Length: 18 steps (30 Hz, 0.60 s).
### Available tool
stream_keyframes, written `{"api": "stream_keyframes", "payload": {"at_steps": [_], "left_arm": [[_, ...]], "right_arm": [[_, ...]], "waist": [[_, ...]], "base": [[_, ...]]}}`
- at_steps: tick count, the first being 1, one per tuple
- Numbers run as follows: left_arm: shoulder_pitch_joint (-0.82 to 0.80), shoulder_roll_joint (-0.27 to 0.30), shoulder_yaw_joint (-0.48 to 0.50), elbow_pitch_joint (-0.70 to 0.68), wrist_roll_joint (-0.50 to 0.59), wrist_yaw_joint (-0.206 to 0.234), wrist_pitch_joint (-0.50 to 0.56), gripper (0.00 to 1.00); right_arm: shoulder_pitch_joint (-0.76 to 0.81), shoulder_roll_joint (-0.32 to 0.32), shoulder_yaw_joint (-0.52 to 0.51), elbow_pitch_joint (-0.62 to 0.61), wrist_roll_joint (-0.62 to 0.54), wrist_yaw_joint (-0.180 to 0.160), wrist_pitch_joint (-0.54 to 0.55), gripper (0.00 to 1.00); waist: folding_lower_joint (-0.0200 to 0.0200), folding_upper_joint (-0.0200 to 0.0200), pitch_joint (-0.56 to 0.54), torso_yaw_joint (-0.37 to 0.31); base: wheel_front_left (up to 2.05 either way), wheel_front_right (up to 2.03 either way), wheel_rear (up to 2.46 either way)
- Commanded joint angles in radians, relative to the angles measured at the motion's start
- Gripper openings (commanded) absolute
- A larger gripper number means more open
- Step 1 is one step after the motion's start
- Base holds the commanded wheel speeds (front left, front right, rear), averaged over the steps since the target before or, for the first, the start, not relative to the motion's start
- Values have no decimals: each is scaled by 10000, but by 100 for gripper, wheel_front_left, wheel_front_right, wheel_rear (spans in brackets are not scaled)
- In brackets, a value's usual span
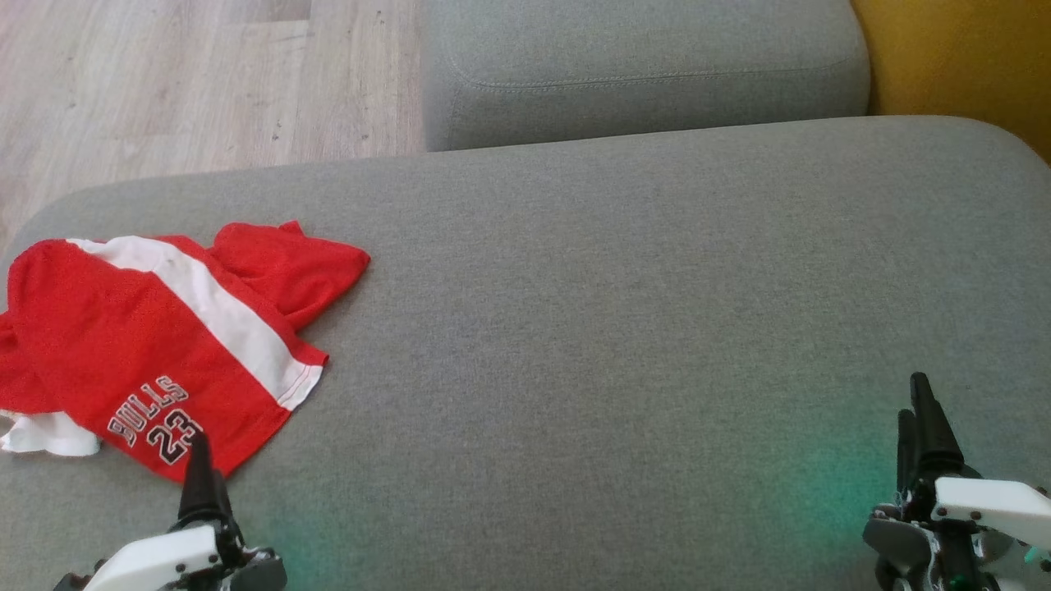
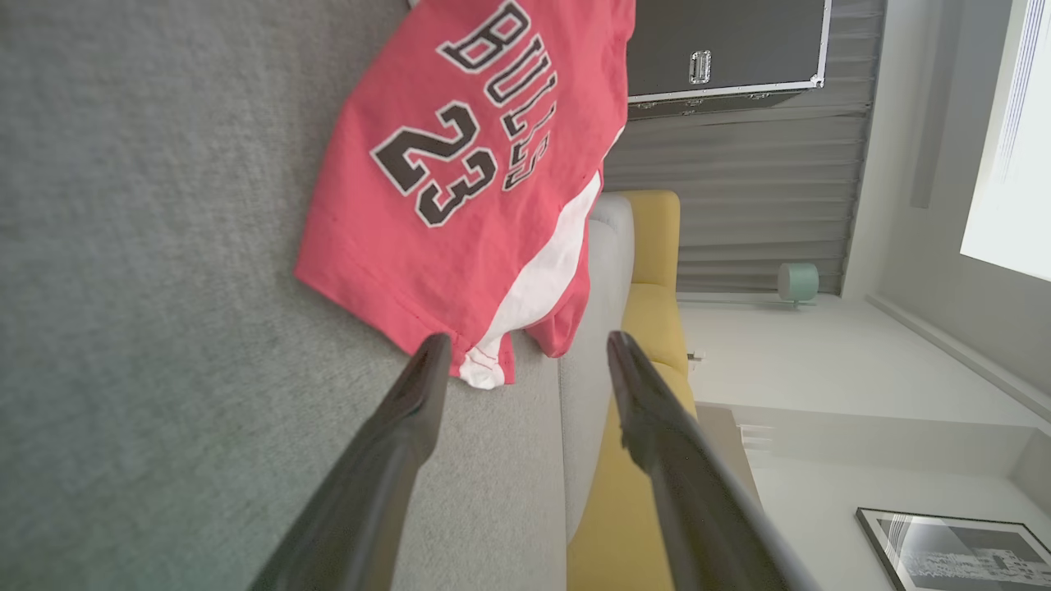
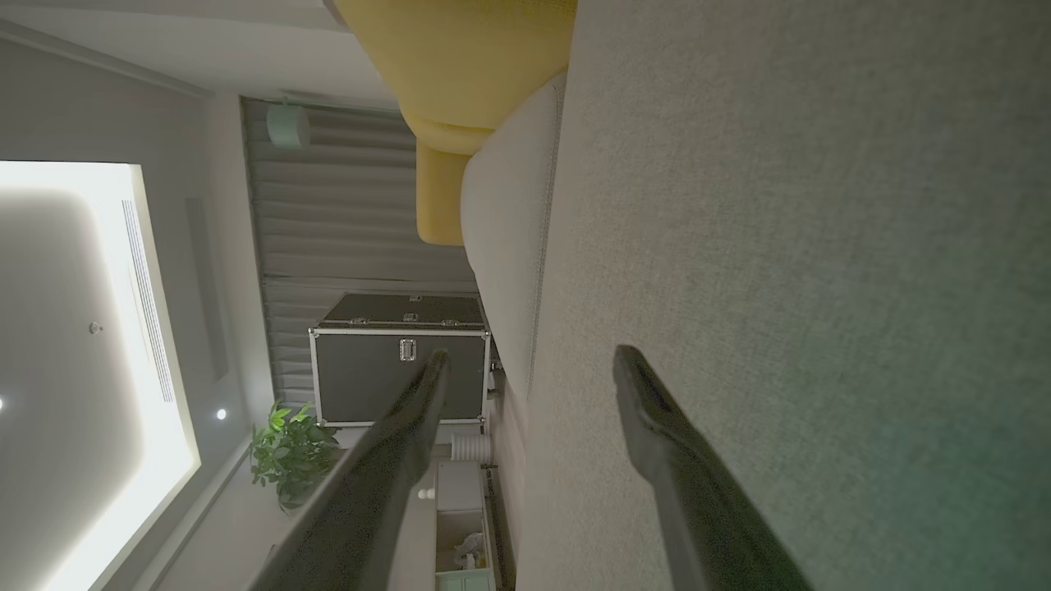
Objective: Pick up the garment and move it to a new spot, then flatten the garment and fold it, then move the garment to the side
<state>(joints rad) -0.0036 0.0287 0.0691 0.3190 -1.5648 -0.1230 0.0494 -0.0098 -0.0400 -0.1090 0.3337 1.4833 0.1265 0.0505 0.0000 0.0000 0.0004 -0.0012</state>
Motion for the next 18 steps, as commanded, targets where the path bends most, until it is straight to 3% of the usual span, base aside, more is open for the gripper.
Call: {"api": "stream_keyframes", "payload": {"at_steps": [1, 10, 18], "left_arm": [[-404, 86, 145, -336, 191, -14, -94, 100], [-473, 97, 392, -420, 803, -19, -359, 100], [-558, 107, 575, -868, 1988, -23, -594, 100]], "right_arm": [[-477, -47, 28, -401, -192, 11, -100, 100], [-554, -51, 113, -706, -1631, 13, -364, 100], [-636, -56, 234, -1144, -3337, 16, -600, 100]], "waist": [[0, 0, -3, 3], [0, 0, -24, -21], [0, 0, -4, -102]], "base": [[0, 0, 0], [0, 0, 0], [0, 0, 0]]}}
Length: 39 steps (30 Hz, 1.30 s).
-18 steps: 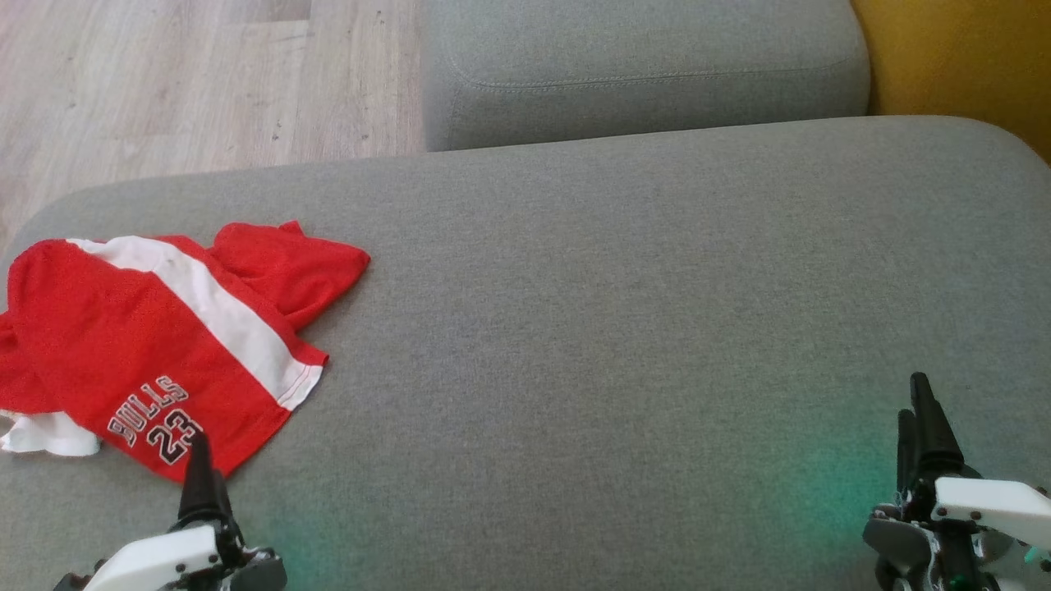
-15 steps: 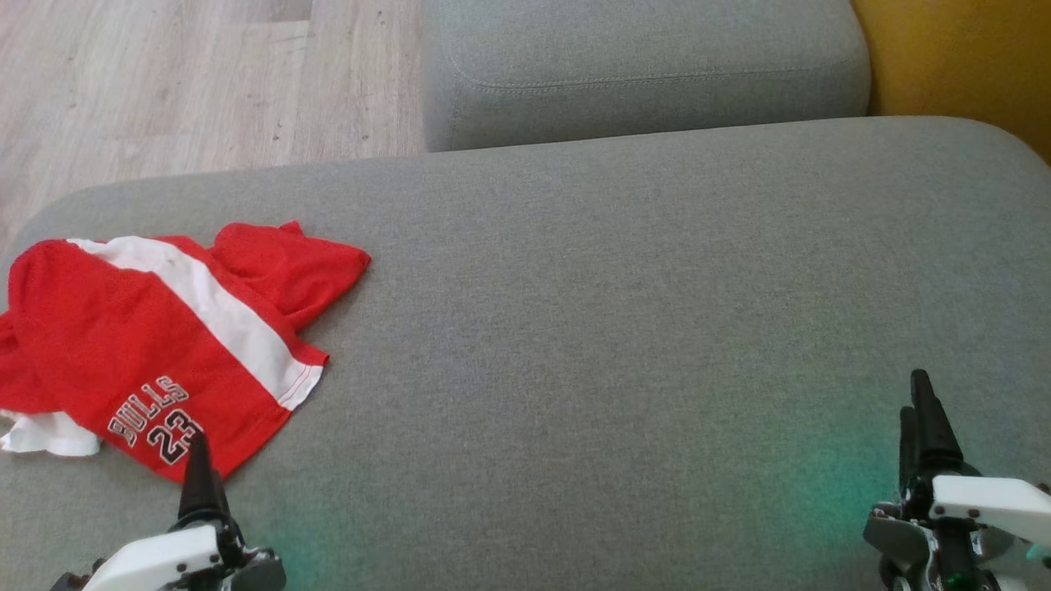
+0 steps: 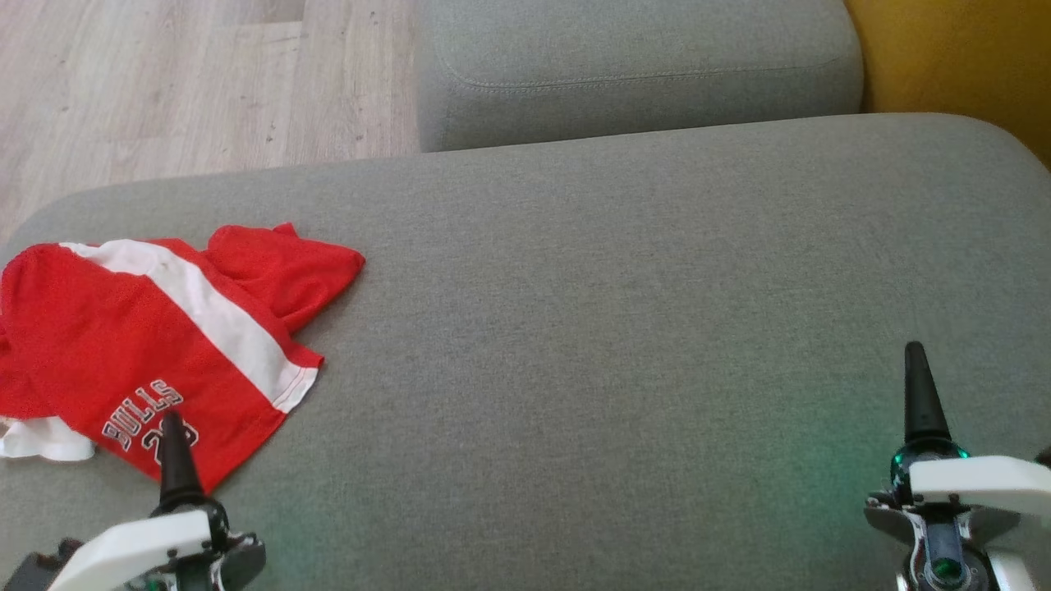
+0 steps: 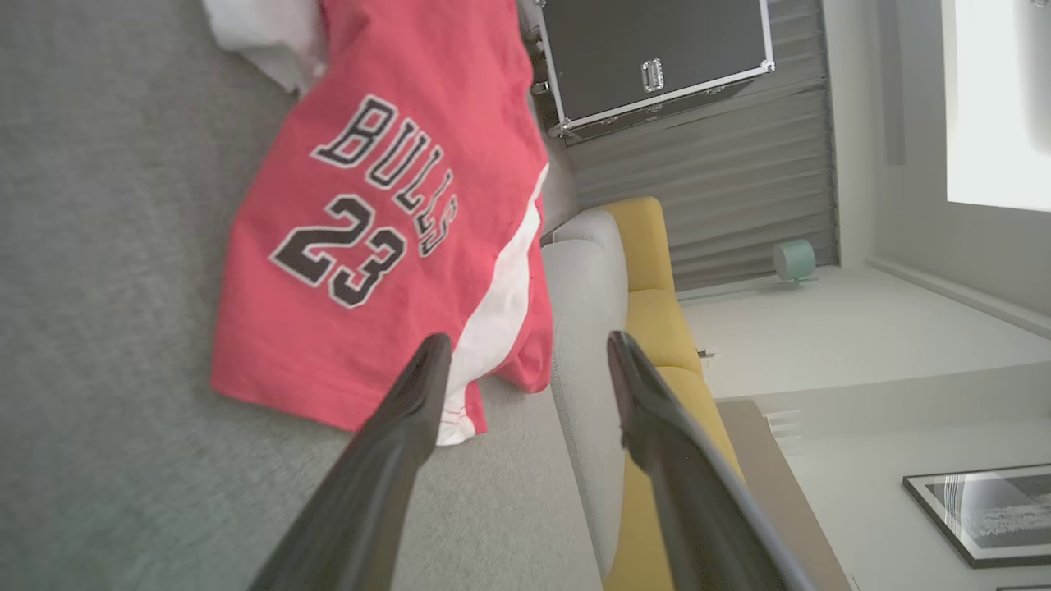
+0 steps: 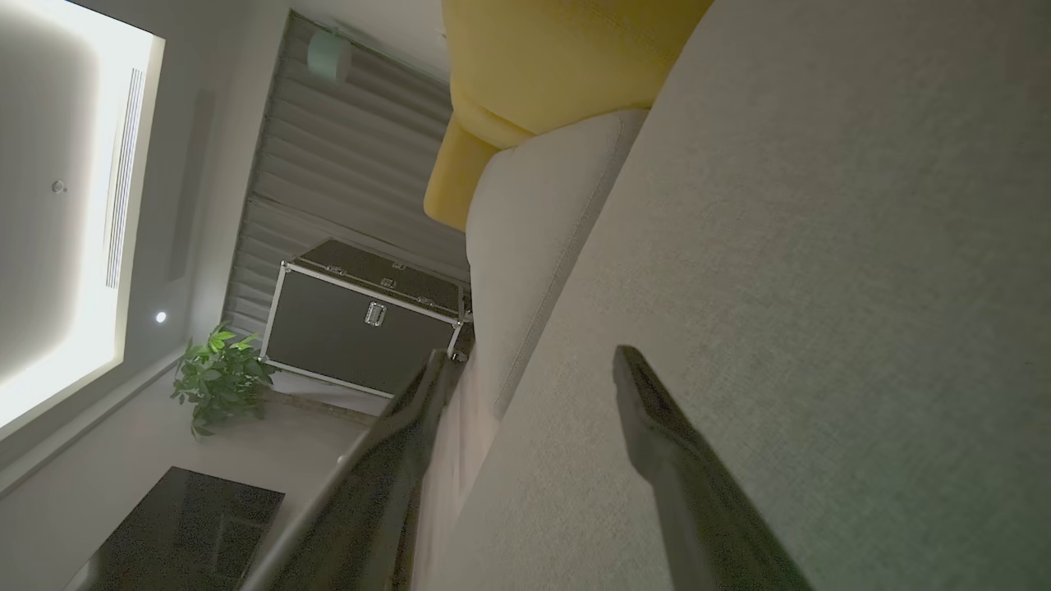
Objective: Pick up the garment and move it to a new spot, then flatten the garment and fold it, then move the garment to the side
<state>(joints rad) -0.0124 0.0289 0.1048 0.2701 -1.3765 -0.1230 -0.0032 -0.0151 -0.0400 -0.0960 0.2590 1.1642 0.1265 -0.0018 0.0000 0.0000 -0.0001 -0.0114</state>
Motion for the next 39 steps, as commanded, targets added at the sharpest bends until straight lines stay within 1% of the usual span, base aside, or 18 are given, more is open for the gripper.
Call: {"api": "stream_keyframes", "payload": {"at_steps": [1, 5, 11, 12, 15, 23, 27, 29, 39], "left_arm": [[-478, 106, 223, -456, 280, -6, -98, 100], [-505, 112, 186, -840, 1053, 167, -215, 100], [-483, 119, -208, -1303, 2244, 459, -391, 100], [-478, 120, -295, -1361, 2490, 492, -421, 100], [-426, 124, -696, -1380, 3668, 536, -508, 100], [-461, 134, -1564, -1329, 5635, 740, -744, 100], [-529, 225, -1915, -1279, 6406, 771, -861, 100], [-550, 273, -2021, -1268, 6614, 798, -891, 100], [-722, 675, -2956, -1068, 8107, 1320, -1184, 100]], "right_arm": [[-595, -56, 125, -465, -362, 16, -106, 100], [-630, -58, 219, -718, -1262, 17, -224, 100], [-669, -62, 333, -1002, -2563, 19, -400, 100], [-676, -62, 356, -1040, -2765, 20, -430, 100], [-697, -64, 470, -1130, -3375, 21, -517, 100], [-724, -68, 743, -987, -5028, 23, -753, 100], [-754, -70, 820, -989, -5833, 24, -871, 100], [-761, -71, 848, -989, -6018, 25, -901, 100], [-779, -76, 1029, -1024, -7755, 28, -1195, 100]], "waist": [[0, 0, 1, -7], [0, 0, 7, -27], [0, 0, 5, -35], [0, 0, 4, -33], [0, 0, 2, -32], [0, 0, 20, -45], [0, 0, 32, -49], [0, 0, 33, -51], [0, 0, 49, -97]], "base": [[0, 0, 0], [0, 0, 0], [0, 0, 0], [0, 0, 0], [0, 0, 0], [0, 0, 0], [0, 0, 0], [0, 0, 0], [0, 0, 0]]}}
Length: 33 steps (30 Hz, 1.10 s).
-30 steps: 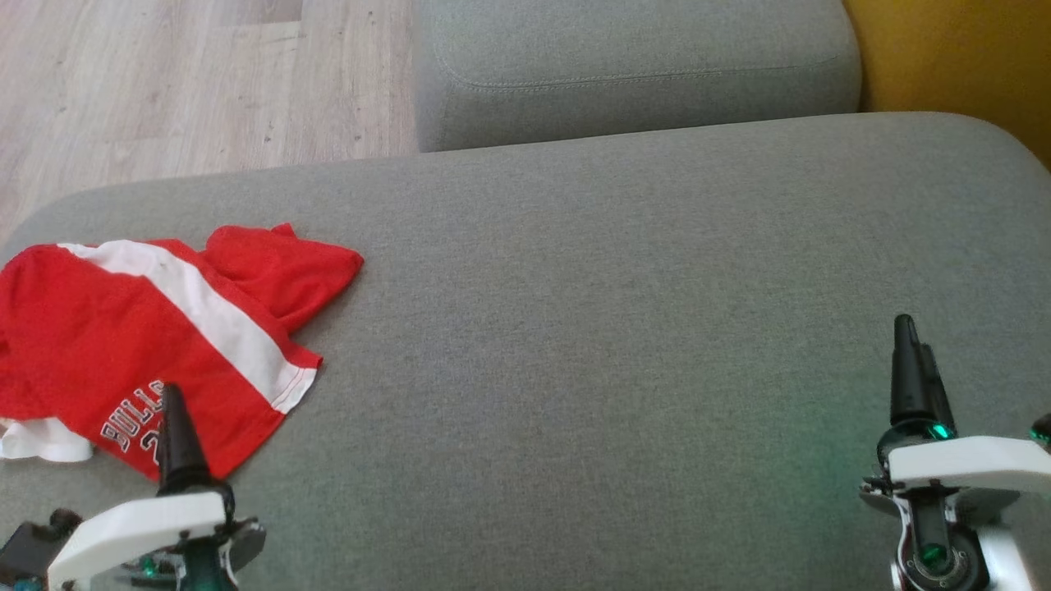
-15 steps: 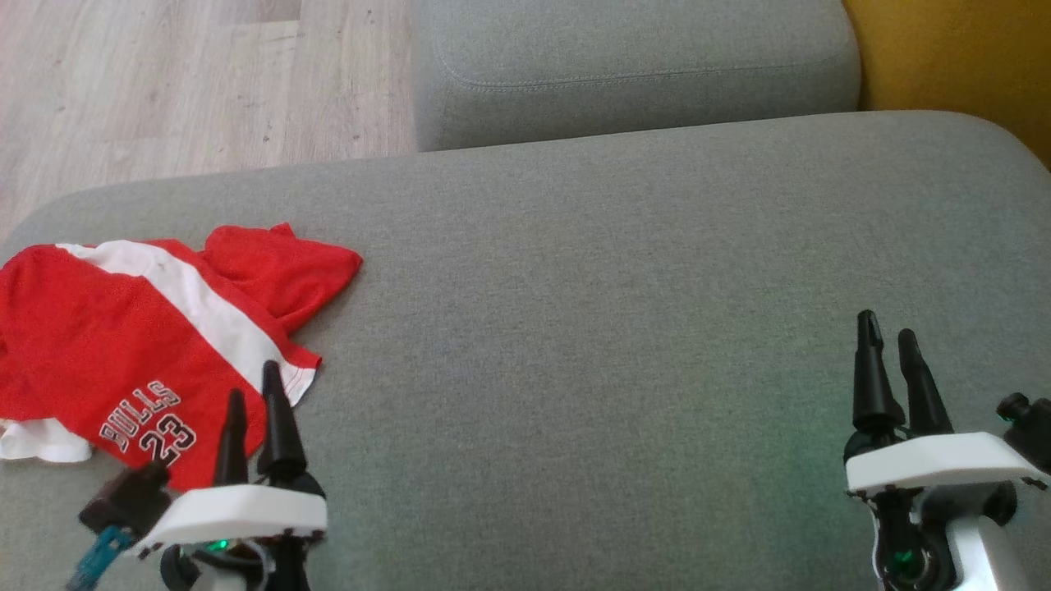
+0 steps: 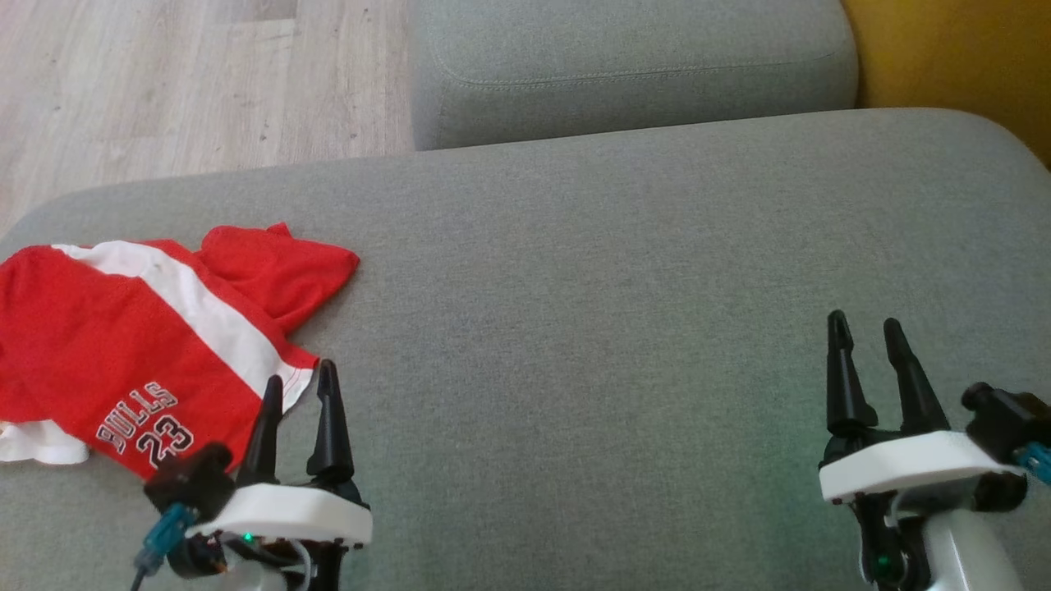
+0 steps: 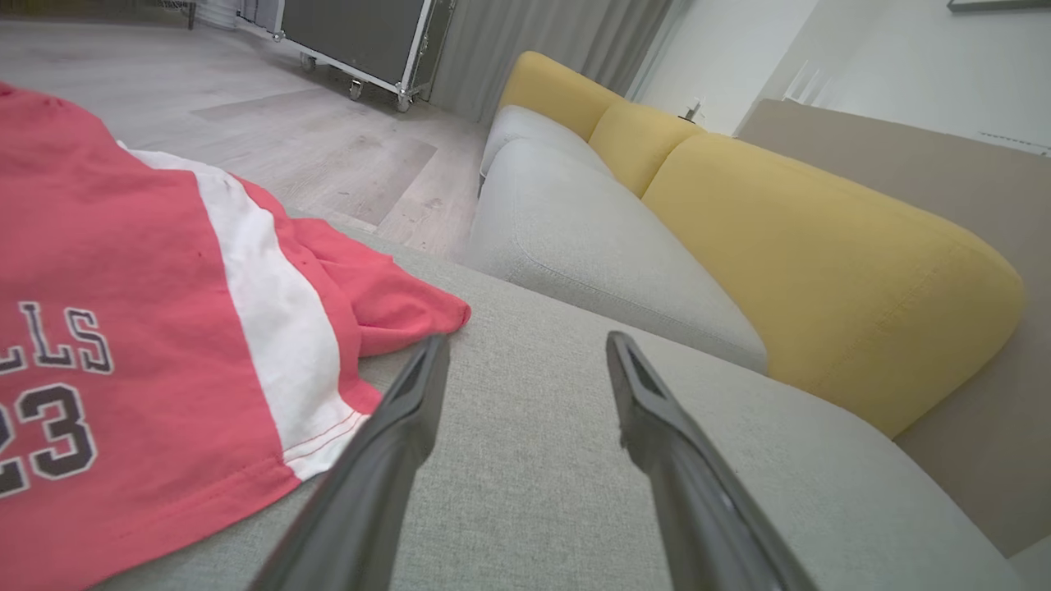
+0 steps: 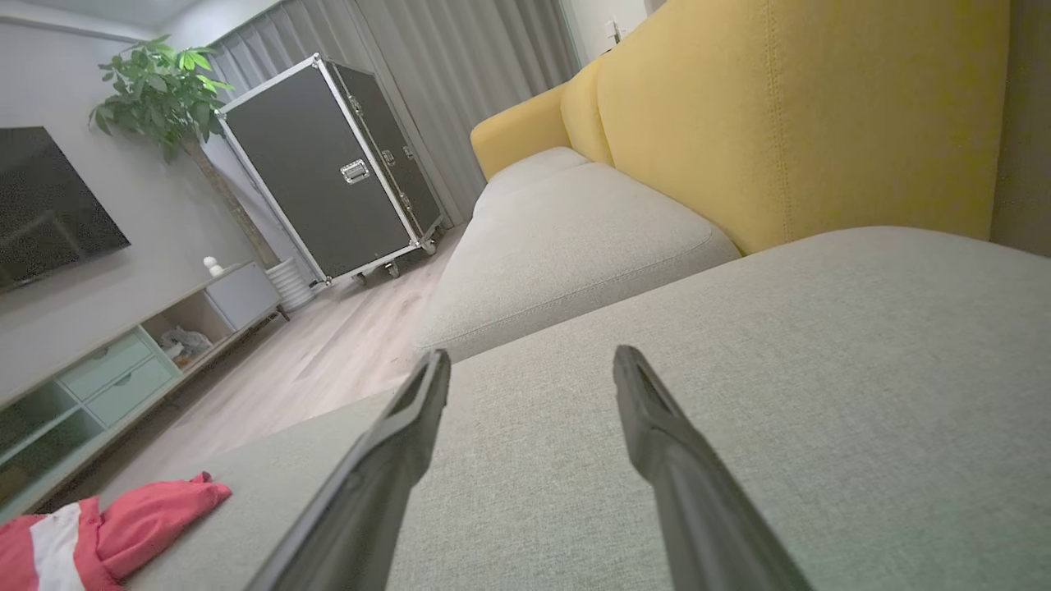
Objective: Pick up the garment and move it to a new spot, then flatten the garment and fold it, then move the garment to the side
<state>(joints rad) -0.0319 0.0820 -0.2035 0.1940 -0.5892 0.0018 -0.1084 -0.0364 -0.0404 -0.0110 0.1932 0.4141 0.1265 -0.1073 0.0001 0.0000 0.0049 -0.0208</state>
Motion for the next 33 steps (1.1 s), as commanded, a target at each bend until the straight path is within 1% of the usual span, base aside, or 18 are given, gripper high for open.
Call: {"api": "stream_keyframes", "payload": {"at_steps": [1, 12, 22, 28, 30, 31, 33], "left_arm": [[-538, 182, 65, -260, 344, 126, -161, 100], [-696, 447, -581, -83, 1513, 633, -483, 100], [-853, 725, -1258, -37, 2836, 1028, -777, 100], [-974, 911, -1704, -38, 3663, 1359, -953, 100], [-966, 860, -1766, -101, 3638, 1331, -1012, 100], [-886, 674, -1567, -216, 3330, 1228, -1071, 100], [-856, 631, -1482, -285, 3292, 1155, -1100, 100]], "right_arm": [[-569, -73, 190, -357, -413, 28, -170, 100], [-673, -79, 346, -326, -2119, 31, -493, 100], [-720, -84, 515, -402, -3727, 34, -787, 100], [-779, -88, 649, -438, -4660, 36, -964, 100], [-793, -89, 648, -470, -4790, 37, -1022, 100], [-778, -90, 556, -505, -4550, 38, -1081, 100], [-756, -90, 561, -482, -4417, 38, -1111, 100]], "waist": [[-1, 0, 0, -11], [-1, 0, 6, -105], [-1, 0, 2, -125], [-1, 0, -7, -131], [-1, 0, -13, -135], [-1, 0, -20, -127], [-1, 0, -24, -126]], "base": [[0, 0, 0], [0, 0, 0], [0, 0, 0], [0, 0, 0], [0, 0, 0], [0, 0, 0], [0, 0, 0]]}}
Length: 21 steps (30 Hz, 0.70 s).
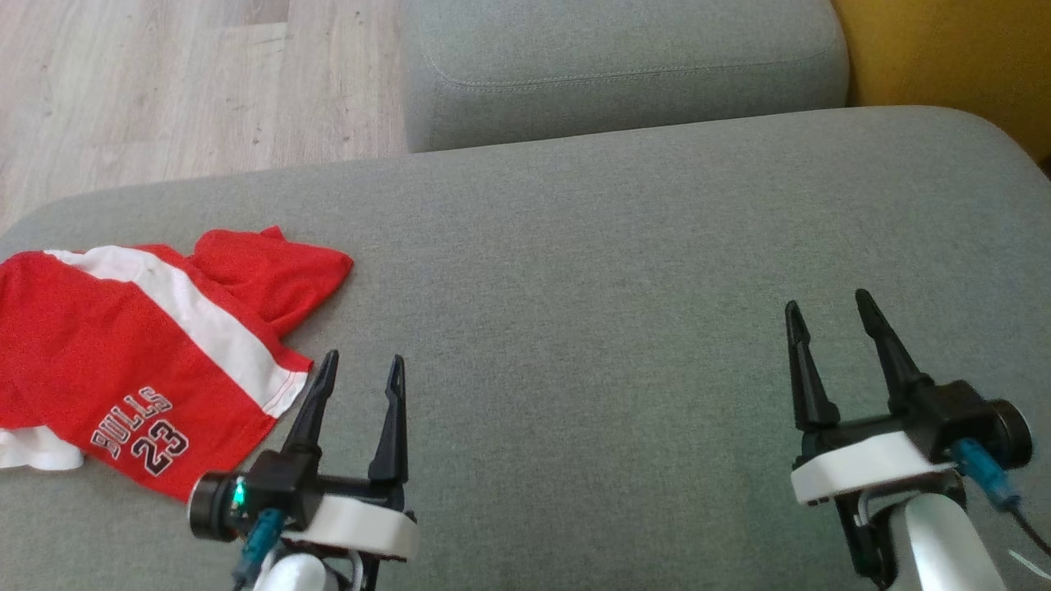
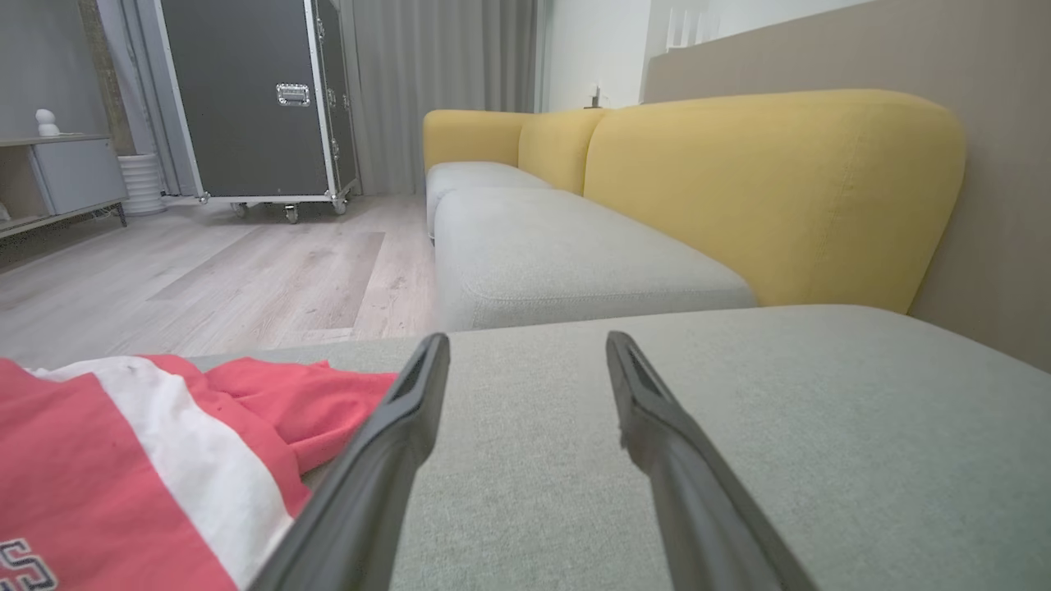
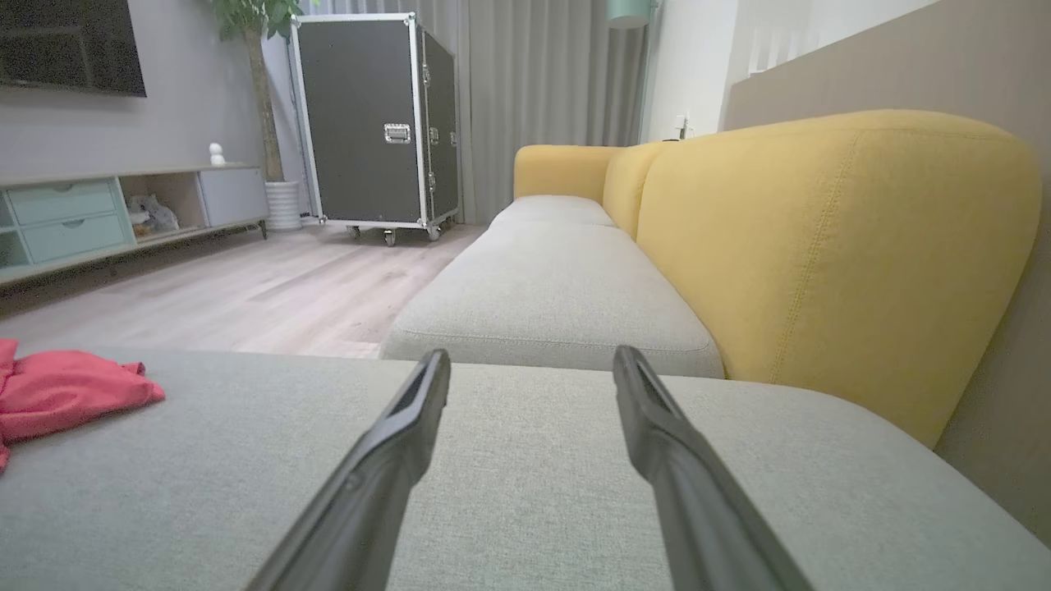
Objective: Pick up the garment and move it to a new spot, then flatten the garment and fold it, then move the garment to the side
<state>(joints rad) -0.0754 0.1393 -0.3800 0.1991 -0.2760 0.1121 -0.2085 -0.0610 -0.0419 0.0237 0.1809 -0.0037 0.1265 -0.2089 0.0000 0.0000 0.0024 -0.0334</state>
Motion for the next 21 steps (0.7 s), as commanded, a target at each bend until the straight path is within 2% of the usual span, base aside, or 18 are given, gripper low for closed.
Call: {"api": "stream_keyframes", "payload": {"at_steps": [1, 5, 10, 16, 21], "left_arm": [[-381, 13, 363, -400, 153, -23, -129, 100], [-133, -301, 904, -461, -11, -366, -245, 100], [144, -716, 1767, -221, -270, -981, -392, 100], [237, -861, 2102, 81, 360, -1383, -532, 100], [188, -885, 2190, 140, 332, -1463, -532, 100]], "right_arm": [[-477, -76, 209, -329, 8, 38, -124, 100], [-362, -78, 277, -187, 1194, 39, -241, 100], [-219, -80, 481, -41, 2036, 41, -388, 100], [-179, -83, 770, 839, 1783, 42, -529, 100], [-311, -83, 797, 1136, 1830, 42, -529, 100]], "waist": [[0, 0, -3, 2], [0, 0, -22, 10], [0, 0, -42, 7], [0, 0, -88, 13], [0, 0, -93, 27]], "base": [[0, 0, 0], [0, 0, 0], [0, 0, 0], [0, 0, 0], [0, 0, 0]]}}
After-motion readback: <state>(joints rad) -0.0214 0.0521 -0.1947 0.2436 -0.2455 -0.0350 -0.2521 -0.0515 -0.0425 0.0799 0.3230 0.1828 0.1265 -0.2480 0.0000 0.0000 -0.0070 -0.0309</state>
